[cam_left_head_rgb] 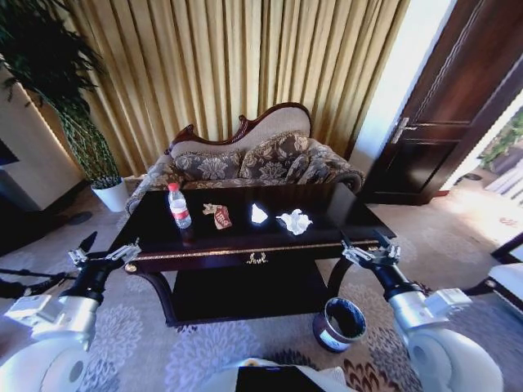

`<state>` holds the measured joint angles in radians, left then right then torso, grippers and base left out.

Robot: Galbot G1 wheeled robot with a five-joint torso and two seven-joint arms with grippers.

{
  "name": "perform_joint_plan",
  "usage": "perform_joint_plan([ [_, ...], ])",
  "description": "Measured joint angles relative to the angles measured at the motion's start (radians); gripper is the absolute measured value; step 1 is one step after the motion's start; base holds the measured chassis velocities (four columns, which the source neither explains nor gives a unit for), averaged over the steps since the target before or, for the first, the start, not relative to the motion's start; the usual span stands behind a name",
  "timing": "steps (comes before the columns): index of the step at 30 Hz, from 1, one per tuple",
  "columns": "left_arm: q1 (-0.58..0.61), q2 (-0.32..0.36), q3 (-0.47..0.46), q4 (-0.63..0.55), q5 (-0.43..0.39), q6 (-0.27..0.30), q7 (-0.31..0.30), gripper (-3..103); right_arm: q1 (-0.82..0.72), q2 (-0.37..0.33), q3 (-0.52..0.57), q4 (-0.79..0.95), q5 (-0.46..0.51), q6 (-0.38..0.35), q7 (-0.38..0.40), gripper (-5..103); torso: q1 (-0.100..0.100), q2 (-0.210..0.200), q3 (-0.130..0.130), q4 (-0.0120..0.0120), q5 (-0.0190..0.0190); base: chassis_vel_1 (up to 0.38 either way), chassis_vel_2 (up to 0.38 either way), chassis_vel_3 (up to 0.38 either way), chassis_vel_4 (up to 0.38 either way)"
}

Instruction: Move to the front of the table and place the trash on the table into the trash bin.

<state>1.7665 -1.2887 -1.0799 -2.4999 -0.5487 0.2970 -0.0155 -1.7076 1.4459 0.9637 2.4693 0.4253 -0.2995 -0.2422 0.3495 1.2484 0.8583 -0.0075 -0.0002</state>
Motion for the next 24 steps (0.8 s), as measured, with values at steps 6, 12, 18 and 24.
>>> perform_joint_plan([
  [6,0.002,-0.003,-0.002,0.0,-0.001,-0.004,0.0,100,0.001,-0.006,-0.007,0.0,-0.015,-0.008,0.0,100,0.001,0.0,0.0,-0.0002,0.0,-0.128,0.108,0.112,-0.137],
  [12,0.012,-0.002,-0.02,0.0,-0.008,-0.007,0.0,100,0.043,-0.05,-0.01,-0.008,-0.004,-0.089,0.02,100,-0.001,0.0,0.0,0.0,-0.0001,-0.008,0.004,0.002,-0.011],
  [18,0.033,-0.003,-0.038,0.0,-0.009,-0.018,0.0,100,0.117,-0.122,-0.031,-0.015,0.054,-0.226,0.05,100,-0.001,0.0,0.0,0.0001,0.0003,0.0,0.0,0.0,0.0],
  [24,0.043,-0.005,-0.044,0.0,-0.004,-0.036,-0.001,100,0.21,-0.232,-0.102,-0.075,0.102,-0.252,0.065,100,0.0,0.0,0.0,0.0001,0.0,0.0,0.0,0.0,0.0],
])
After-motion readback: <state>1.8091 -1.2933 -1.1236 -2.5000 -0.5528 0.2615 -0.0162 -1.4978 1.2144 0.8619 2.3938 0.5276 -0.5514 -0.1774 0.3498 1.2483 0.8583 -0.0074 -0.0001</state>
